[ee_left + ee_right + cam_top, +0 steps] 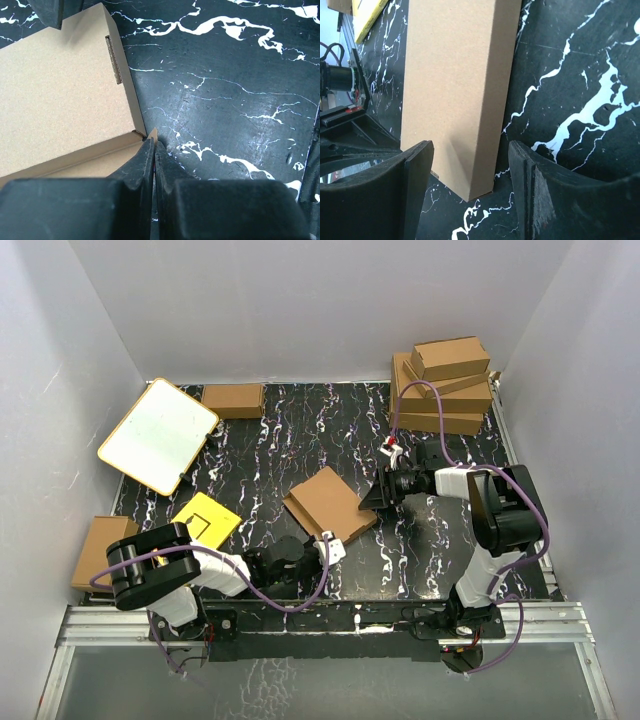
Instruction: Fold the paper box
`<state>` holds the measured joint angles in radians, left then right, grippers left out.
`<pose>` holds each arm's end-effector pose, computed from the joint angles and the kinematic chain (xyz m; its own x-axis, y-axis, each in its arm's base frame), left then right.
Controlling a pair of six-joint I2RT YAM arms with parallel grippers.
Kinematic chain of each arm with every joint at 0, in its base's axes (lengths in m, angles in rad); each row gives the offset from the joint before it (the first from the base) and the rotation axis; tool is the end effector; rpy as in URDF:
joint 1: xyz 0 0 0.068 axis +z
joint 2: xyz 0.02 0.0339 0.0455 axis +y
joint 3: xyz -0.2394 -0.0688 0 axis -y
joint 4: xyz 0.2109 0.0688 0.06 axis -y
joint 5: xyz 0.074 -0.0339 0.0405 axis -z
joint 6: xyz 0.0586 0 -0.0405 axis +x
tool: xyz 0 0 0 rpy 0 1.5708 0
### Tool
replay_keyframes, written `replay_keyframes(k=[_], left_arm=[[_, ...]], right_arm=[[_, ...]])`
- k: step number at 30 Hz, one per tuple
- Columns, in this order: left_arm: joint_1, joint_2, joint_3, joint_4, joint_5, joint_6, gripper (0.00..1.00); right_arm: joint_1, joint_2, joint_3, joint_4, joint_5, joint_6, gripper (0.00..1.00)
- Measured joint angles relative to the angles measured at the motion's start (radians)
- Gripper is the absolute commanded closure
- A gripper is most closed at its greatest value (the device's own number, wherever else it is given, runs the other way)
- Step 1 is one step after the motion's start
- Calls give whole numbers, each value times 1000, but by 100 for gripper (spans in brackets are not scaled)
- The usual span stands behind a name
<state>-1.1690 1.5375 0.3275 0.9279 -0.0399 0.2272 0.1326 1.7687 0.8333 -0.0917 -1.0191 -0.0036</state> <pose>0.1077 -0.2475 0.1397 0.0977 0.3456 -0.9333 0.9059 0.3574 0.2272 0.2855 0.0884 0.1245 -0.8465 -0.1148 -0.5199 -0.5090 0.4609 0.7270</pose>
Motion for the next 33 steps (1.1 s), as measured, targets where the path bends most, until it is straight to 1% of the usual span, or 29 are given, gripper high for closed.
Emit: replay_keyframes(k=[5,12,18,33], left_arm=[[0,0,0,0,-5,-8,100],[0,0,0,0,-26,-43,100],[2,-5,0,0,-35,-63,100],[21,-15,-5,0,-52,-132,100]], right_arm=[[0,14,-4,3,10,16,40],[0,16,-5,7,30,32,43],[-1,18,-5,7,41,32,48],[-2,21,-5,6,56,33,51]])
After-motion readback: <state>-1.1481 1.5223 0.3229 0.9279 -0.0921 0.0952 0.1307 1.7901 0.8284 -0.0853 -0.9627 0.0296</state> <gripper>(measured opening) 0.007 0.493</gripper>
